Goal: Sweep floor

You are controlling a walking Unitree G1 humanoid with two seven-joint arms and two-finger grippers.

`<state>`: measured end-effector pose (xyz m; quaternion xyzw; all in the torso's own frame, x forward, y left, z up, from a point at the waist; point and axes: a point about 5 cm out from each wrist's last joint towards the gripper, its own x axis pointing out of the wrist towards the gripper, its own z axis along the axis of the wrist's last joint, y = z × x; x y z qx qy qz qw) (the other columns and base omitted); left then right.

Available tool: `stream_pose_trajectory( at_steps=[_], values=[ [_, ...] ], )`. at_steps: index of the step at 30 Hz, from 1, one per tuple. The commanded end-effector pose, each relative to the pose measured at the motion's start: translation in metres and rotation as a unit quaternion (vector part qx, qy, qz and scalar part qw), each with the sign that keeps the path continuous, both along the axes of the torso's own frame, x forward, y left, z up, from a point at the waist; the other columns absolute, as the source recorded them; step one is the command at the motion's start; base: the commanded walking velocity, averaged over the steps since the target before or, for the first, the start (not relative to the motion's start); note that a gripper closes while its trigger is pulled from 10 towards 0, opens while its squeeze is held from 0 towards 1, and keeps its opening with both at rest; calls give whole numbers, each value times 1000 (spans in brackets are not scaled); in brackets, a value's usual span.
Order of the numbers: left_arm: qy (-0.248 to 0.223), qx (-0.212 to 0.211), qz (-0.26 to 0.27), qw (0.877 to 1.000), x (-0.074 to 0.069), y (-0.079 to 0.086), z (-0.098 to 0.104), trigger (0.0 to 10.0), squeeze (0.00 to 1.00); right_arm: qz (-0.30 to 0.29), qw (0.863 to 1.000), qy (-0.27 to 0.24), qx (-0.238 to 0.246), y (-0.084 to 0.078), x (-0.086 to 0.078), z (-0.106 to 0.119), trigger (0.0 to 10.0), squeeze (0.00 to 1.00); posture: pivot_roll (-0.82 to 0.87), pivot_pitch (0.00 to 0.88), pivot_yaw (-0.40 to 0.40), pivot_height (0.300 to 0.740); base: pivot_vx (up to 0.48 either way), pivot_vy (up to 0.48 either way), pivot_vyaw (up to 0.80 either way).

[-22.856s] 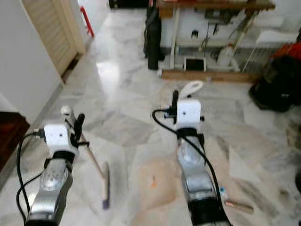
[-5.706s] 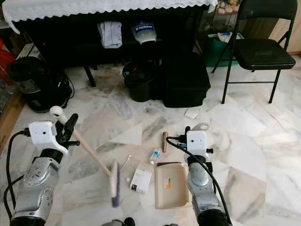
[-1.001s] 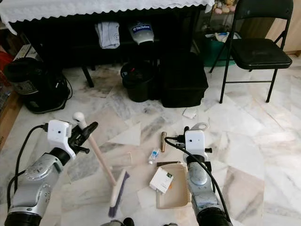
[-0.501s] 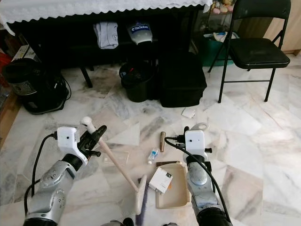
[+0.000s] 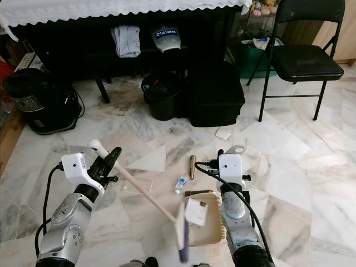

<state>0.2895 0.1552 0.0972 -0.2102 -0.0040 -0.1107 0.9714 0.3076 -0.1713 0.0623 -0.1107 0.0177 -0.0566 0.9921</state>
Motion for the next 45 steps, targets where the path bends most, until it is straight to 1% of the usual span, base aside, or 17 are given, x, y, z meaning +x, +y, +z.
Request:
stream_pose_trajectory(
  at_steps=[1,4,6,9,10,11,14,16,18,20,22,27,29,33,37,42,45],
  values=[
    [-18,-33,-49,998,-2,-11,10,10000,0,0,1000,-1,-1,1,0,0,10000,0,78,166,30,740,0,0,0],
    [-18,-60,-93,994,-6,-19,14,10000,0,1,1000,-2,0,2,0,0,10000,0,78,166,30,740,0,0,0],
    [-23,-56,-105,993,-6,-21,17,10000,0,0,1000,-2,0,2,0,0,10000,0,78,164,31,740,0,0,0],
    [-35,-33,-74,996,-2,-16,22,10000,0,0,1000,-3,1,2,1,1,10000,0,76,162,31,740,0,0,0],
    [-49,-7,-31,998,2,-6,28,10000,0,0,1000,-4,1,2,1,1,10000,0,75,159,31,740,0,0,0],
    [-56,4,-15,998,4,-1,30,10000,0,0,1000,-5,1,1,1,1,10000,0,74,158,31,740,0,0,0],
    [-67,22,9,997,6,6,36,10000,0,-1,1000,-7,1,1,1,2,10000,0,75,157,32,740,0,0,0],
    [-87,58,54,993,9,20,47,10000,0,0,1000,-9,2,2,2,3,10000,0,75,157,32,740,0,0,0],
    [-91,64,61,992,10,22,48,10000,0,0,1000,-10,3,3,2,3,10000,0,81,151,32,740,0,0,0],
    [-100,81,92,988,12,29,51,10000,0,3,1000,-11,5,6,2,3,10000,0,80,148,33,740,0,0,0],
    [-101,83,100,986,12,30,52,10000,0,4,1000,-14,8,7,2,4,10000,0,80,148,33,740,0,0,0],
    [-108,115,128,979,14,31,51,10000,0,7,1000,-19,10,9,3,7,10000,0,75,140,35,740,0,0,0],
    [-110,121,150,975,14,34,50,10000,0,9,1000,-22,11,10,3,8,10000,0,72,133,36,740,0,0,0],
    [-112,120,170,972,15,37,50,10000,0,13,999,-33,13,13,5,12,10000,0,71,116,37,740,0,0,0],
    [-122,121,163,971,17,32,52,10000,0,17,998,-55,21,17,8,22,10000,0,69,93,38,740,0,0,0],
    [-132,138,136,972,18,16,49,10000,0,22,996,-85,33,21,8,34,10000,0,58,54,46,740,0,0,0],
    [-135,138,131,972,19,11,49,10000,0,23,995,-92,38,22,8,37,10000,0,55,48,48,740,0,0,0]
  ],
)
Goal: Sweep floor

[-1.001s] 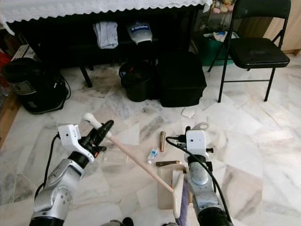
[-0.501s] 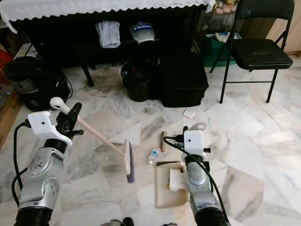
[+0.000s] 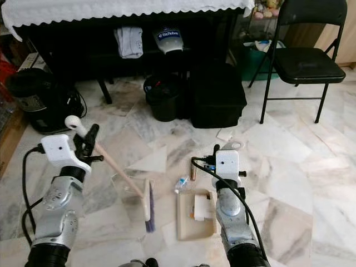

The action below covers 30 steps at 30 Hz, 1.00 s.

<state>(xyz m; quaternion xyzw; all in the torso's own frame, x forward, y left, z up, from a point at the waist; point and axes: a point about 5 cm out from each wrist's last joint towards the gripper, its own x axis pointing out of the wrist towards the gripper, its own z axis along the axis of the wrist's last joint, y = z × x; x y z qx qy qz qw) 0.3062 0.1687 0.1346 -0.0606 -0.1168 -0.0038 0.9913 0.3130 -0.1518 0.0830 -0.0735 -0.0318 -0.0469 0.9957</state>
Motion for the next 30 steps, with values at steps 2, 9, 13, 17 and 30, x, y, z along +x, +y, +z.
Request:
stream_pose_trajectory(
  at_steps=[2,9,13,17,30],
  values=[
    [-33,10,-7,999,3,-4,12,10000,0,8,999,-45,5,4,3,18,10000,0,53,42,50,740,0,0,0],
    [-44,24,-22,999,6,-13,15,10000,0,9,998,-55,10,6,3,25,10000,0,41,58,52,740,0,0,0],
    [-45,23,-1,999,6,-9,15,10000,0,0,997,-70,9,4,2,33,10000,0,19,64,62,740,0,0,0],
    [-46,26,12,999,7,-4,15,10000,0,-9,997,-80,10,1,2,38,10000,0,17,66,66,740,0,0,0],
    [-59,35,43,997,10,7,21,10000,0,-7,993,-117,22,5,5,62,10000,0,40,70,71,740,0,0,0]
  ],
)
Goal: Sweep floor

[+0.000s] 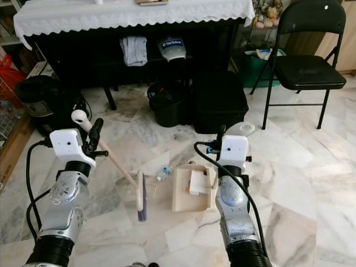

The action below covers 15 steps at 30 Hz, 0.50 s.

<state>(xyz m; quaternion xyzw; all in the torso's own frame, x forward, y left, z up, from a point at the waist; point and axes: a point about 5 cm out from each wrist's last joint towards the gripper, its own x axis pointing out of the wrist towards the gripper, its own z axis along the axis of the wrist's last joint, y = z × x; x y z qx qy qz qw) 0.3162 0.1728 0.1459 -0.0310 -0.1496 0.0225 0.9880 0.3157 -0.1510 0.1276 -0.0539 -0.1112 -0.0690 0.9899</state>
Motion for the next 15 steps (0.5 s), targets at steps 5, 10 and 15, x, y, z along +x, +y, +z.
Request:
stream_pose_trajectory(
  at_steps=[5,10,15],
  values=[
    [-28,12,34,999,-2,8,8,10000,0,5,999,-31,4,3,1,17,10000,0,36,76,69,740,0,0,0],
    [-33,-1,59,998,-5,15,7,10000,0,8,1000,-29,6,6,-1,17,10000,0,36,81,61,740,0,0,0],
    [-28,-3,57,998,-10,12,3,10000,0,14,1000,-27,6,10,-2,17,10000,0,38,70,55,740,0,0,0]
  ],
)
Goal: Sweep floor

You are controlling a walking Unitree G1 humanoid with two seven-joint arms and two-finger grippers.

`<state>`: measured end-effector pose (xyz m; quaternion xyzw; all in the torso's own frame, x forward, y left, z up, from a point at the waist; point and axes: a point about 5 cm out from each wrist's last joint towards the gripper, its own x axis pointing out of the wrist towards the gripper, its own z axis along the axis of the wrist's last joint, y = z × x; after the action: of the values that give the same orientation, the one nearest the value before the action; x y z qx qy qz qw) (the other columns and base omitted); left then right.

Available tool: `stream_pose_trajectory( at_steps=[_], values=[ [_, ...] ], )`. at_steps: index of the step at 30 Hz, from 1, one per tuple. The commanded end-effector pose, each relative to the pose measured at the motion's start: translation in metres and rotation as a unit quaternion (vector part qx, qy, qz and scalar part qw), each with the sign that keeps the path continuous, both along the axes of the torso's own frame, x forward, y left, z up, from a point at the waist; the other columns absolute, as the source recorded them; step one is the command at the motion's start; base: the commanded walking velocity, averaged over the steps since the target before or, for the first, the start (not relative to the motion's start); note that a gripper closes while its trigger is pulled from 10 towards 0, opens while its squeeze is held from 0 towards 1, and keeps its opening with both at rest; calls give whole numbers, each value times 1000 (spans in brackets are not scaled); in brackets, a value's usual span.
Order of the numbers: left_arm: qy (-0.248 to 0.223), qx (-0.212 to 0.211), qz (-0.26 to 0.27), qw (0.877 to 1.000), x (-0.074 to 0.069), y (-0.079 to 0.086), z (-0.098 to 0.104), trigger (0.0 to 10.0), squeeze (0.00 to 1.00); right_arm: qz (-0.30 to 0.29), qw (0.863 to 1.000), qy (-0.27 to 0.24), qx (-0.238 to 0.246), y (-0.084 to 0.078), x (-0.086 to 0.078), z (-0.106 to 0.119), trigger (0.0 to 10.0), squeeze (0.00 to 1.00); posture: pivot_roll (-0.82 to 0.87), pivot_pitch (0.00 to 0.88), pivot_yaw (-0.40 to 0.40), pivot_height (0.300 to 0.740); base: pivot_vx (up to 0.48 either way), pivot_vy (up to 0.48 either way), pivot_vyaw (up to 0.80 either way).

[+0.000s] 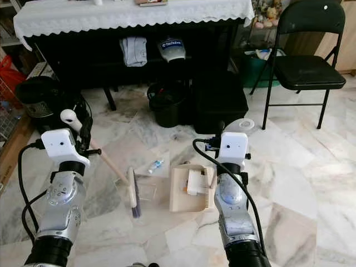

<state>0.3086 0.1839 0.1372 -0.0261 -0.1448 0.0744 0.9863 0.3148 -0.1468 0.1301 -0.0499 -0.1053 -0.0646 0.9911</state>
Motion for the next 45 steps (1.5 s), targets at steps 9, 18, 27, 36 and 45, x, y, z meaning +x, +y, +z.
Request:
stream_pose_trajectory(
  at_steps=[9,18,27,36,45],
  values=[
    [-32,3,-7,999,-2,-7,10,10000,0,4,1000,-27,-8,4,-2,12,10000,0,37,49,51,740,0,0,568],
    [-34,10,-13,999,0,-10,12,10000,0,9,1000,-29,-3,9,0,13,10000,0,45,20,52,740,0,0,800],
    [-32,14,-16,999,-3,-12,9,10000,0,11,999,-30,-4,8,-1,14,10000,0,43,16,56,740,0,0,800],
    [-31,24,-19,999,-3,-16,10,10000,0,15,1000,-28,0,10,-1,13,10000,0,49,13,56,740,0,0,800],
    [-33,29,-13,999,-3,-14,12,10000,0,15,1000,-26,1,10,0,13,10000,0,59,43,55,740,0,0,800]
  ],
)
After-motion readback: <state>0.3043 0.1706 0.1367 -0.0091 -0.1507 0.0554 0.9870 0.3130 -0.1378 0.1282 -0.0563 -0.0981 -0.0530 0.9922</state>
